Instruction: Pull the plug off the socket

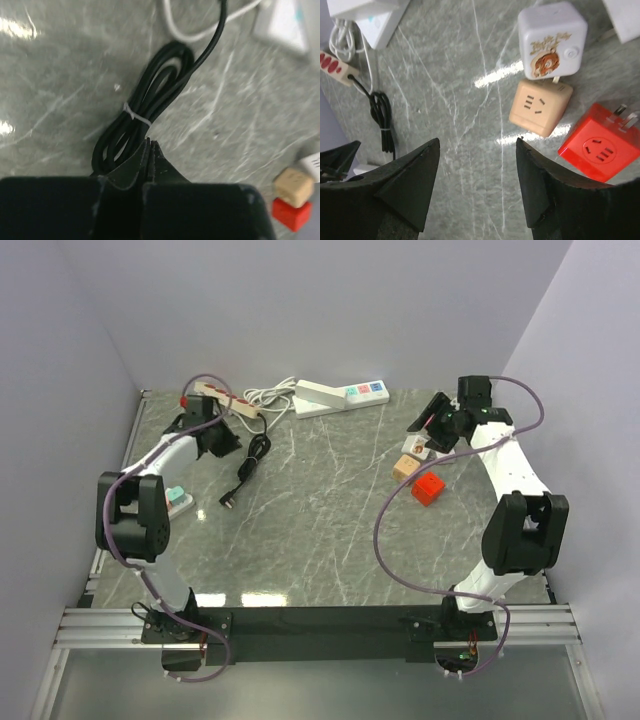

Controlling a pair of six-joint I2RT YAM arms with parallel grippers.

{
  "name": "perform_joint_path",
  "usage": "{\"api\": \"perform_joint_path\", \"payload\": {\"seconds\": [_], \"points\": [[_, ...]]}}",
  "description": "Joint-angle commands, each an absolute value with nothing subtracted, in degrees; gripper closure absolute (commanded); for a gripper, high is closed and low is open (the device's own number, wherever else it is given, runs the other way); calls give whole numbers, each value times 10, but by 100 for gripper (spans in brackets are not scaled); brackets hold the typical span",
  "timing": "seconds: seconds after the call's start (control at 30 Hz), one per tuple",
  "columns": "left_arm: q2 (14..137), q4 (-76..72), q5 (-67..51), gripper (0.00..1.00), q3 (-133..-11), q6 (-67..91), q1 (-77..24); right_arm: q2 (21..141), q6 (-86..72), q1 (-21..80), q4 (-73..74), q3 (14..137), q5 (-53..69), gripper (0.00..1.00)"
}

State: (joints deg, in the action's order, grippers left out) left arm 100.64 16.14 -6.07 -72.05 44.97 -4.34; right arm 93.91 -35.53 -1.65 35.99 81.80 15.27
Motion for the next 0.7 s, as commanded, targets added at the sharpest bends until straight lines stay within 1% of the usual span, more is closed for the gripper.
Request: {"api": "perform_joint_path", "payload": {"seconds": [0.0,0.13,0.27,0.33,0.47,0.57,0.6,0.67], "points": [[1005,205,-2,99,-720,394,-64,902,-345,-4,338,810,165,31],[1033,227,45,99,-739,379,-77,898,-344,-3,335,797,171,31],[1106,268,74,99,-788,360,-102,901,-340,18,336,793,177,31],[1122,269,67,99,-801,359,-114,903,-338,19,336,791,179,31],[1157,278,26,99,-824,362,-136,902,-335,21,337,787,182,31],[1170,268,-32,99,-836,376,-148,900,-333,22,337,785,184,31],[1171,252,-86,99,-833,396,-149,901,-332,22,337,785,185,31],[1170,209,-152,99,-822,423,-154,903,-332,22,337,782,187,31]]}}
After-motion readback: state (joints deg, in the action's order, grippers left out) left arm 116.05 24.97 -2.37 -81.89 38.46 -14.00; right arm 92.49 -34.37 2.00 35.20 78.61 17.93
